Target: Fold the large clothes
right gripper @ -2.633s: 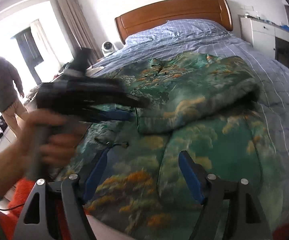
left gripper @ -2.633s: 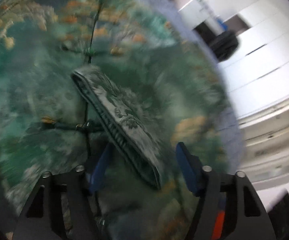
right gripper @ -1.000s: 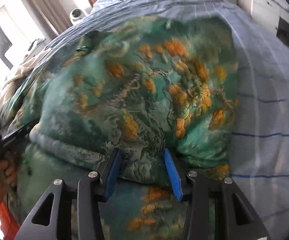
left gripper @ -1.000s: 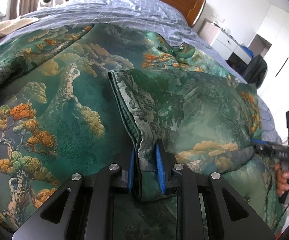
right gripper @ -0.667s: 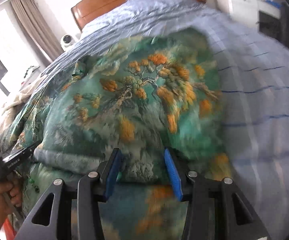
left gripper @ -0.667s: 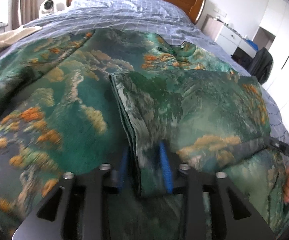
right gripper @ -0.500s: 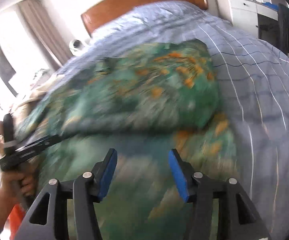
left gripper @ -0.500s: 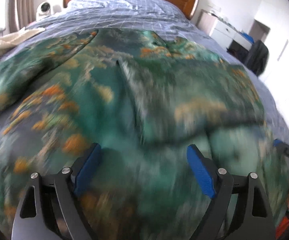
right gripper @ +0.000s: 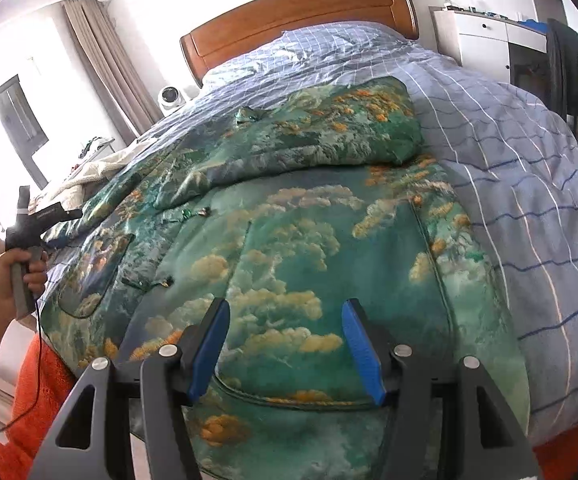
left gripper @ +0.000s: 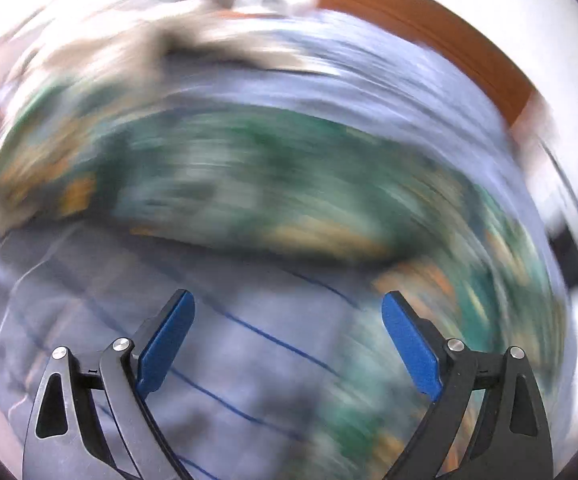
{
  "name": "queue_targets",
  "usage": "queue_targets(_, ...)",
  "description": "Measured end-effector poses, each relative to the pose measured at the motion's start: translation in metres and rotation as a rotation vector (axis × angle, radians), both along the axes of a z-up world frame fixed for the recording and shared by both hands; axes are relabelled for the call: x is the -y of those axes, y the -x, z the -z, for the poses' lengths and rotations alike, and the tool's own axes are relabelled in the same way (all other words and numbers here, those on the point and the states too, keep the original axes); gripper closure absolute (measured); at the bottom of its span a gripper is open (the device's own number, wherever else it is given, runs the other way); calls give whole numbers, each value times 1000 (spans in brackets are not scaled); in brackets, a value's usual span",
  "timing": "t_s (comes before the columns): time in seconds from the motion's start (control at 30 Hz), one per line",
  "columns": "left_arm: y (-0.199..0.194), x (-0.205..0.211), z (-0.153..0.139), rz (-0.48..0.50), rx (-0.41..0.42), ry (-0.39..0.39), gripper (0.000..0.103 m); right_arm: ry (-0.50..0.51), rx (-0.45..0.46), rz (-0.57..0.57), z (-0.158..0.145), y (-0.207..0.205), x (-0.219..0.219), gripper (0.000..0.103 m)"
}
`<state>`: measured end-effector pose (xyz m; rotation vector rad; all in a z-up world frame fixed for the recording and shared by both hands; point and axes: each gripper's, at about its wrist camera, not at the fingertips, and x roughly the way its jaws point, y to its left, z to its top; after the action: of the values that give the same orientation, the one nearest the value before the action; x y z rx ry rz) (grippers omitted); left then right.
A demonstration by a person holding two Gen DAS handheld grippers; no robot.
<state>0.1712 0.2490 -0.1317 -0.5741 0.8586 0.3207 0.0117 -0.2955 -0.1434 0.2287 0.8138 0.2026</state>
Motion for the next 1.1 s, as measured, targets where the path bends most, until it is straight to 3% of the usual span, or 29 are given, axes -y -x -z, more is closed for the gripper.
queue_targets(0.1,3,-60,20,-239,-7,112,9,-7,-19,-15,2,-5,-12,43)
queue_targets(0.2,8,-94,25,-373,51,163,15,-14,-31,-54,6,-3,-27,43)
queue_targets(0.23,9,-100,25,-395,70,178,27,-5,-34,-72,8,-2,-34,43)
queue_targets(0.27,8,-104,26,-398,78,192,48,3,-37,-84,10,-1,-39,43)
queue_targets(0.33,4,-107,29,-395,48,187,81,19,-44,-105,13,1,-47,43)
queue_targets(0.37,6,-106,28,-407,41,172,89,23,-44,-111,13,2,-50,43)
queue_targets(0.5,12,-74,4,-403,54,22,95,-1,-42,-120,11,2,-54,43)
queue_targets(0.57,3,-39,-27,-325,103,-132,95,-16,-43,-119,11,2,-53,43)
queue_targets(0.67,-12,34,-78,-133,206,-370,95,-25,-40,-120,12,3,-52,43)
queue_targets(0.7,-16,68,-95,-44,253,-460,95,-29,-37,-119,11,3,-52,43)
queue_targets(0.83,-13,183,-128,290,402,-695,95,-58,-25,-101,10,7,-45,43)
queue_targets(0.93,-10,260,-117,517,440,-808,94,-74,-20,-79,8,10,-38,43)
queue_targets(1.0,-11,311,-84,691,388,-849,82,-77,-15,-62,7,12,-33,43)
queue_targets(1.03,-12,331,-66,762,353,-844,72,-79,-11,-54,5,12,-31,43)
queue_targets(1.07,-14,344,-47,824,302,-826,49,-80,-7,-46,4,13,-29,43)
queue_targets(1.1,-16,355,-23,884,219,-793,43,-82,-3,-39,2,14,-27,43)
